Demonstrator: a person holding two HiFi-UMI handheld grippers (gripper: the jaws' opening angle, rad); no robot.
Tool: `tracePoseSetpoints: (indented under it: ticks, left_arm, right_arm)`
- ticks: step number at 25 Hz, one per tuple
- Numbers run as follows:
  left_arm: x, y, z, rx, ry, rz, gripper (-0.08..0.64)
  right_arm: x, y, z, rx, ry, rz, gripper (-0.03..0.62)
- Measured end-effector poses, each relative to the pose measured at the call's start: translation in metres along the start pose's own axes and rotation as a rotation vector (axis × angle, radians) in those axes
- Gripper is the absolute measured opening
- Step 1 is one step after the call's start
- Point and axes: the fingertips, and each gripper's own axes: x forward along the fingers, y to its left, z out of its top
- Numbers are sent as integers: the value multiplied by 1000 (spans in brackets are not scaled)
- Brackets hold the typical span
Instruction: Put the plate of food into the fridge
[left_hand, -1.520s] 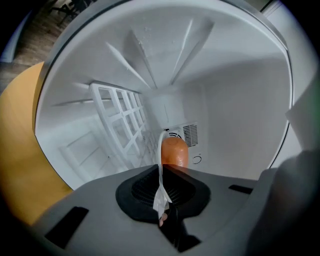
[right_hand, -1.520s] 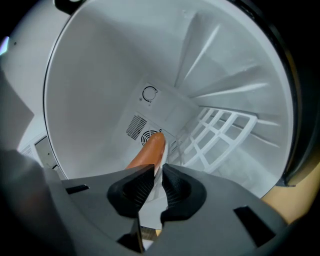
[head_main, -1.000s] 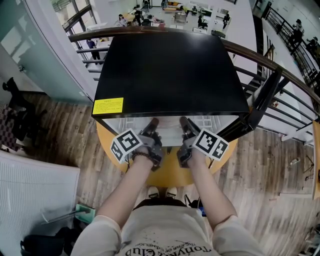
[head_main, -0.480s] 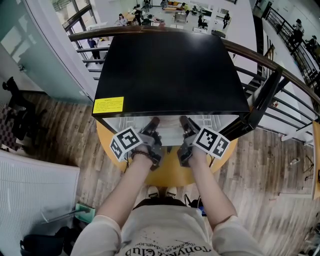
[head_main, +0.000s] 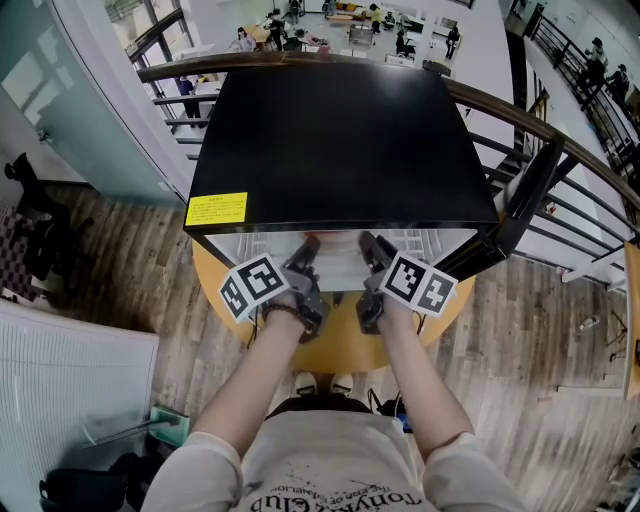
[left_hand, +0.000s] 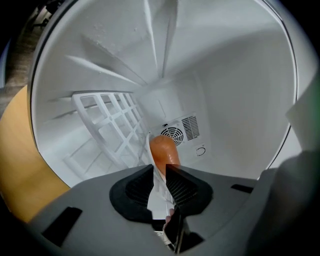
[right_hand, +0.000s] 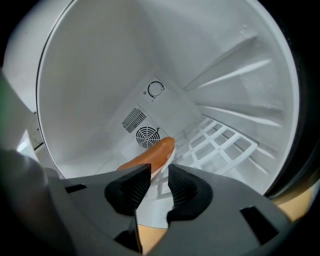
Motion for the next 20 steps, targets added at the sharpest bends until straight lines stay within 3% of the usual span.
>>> tracePoseSetpoints:
  ticks: [3,8,20]
  left_arm:
    - [-1,-2,-1,28,11,-1,91]
    - [-8,1,-1,60,-4,28,95]
    - [-17,2,-5,85,24,23,133]
  right_arm:
    - [-1,-1,0,-51,3,-20,112]
    - [-4,-4,3,-216,-18,-94,130]
    - [-3,-11,0,-220,-8,-101,130]
